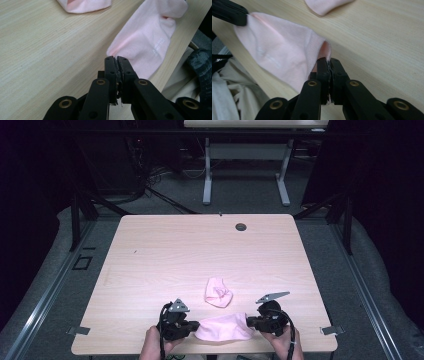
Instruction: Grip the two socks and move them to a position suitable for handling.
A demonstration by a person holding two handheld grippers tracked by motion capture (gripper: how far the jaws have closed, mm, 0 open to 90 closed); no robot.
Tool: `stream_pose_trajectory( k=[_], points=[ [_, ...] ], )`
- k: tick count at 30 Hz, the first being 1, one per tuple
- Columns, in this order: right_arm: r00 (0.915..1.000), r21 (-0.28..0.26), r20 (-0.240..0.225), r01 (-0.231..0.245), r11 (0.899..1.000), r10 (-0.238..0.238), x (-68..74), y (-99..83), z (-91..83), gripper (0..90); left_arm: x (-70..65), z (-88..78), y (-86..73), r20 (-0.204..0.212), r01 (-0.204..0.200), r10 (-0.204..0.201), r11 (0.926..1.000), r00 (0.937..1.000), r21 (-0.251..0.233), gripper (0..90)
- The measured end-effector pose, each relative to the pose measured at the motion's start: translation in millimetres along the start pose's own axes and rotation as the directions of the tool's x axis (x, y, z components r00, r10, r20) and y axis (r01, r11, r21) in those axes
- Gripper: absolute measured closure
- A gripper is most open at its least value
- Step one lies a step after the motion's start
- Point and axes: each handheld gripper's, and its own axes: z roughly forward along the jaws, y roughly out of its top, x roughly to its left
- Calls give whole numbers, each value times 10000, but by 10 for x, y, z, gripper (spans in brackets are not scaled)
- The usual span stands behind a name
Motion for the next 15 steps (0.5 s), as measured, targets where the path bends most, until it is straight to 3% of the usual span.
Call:
stream_pose_trajectory(
  k=[5,9,11,15],
  points=[
    [9983,363,545,161,9992,-181,30,-50,130,855,45,25,16,-170,-112,117,9996,9998,256,873],
    [9946,418,1028,105,9991,-147,30,-96,117,781,100,50,10,-445,-64,83,9991,9990,423,870],
    [9952,353,975,-6,9994,-29,9,-113,91,726,134,50,1,-454,-10,28,9992,9990,409,850],
    [9959,-141,891,-115,9998,127,-39,-97,5,625,156,17,5,-459,215,-211,9997,9987,78,634]
  ],
)
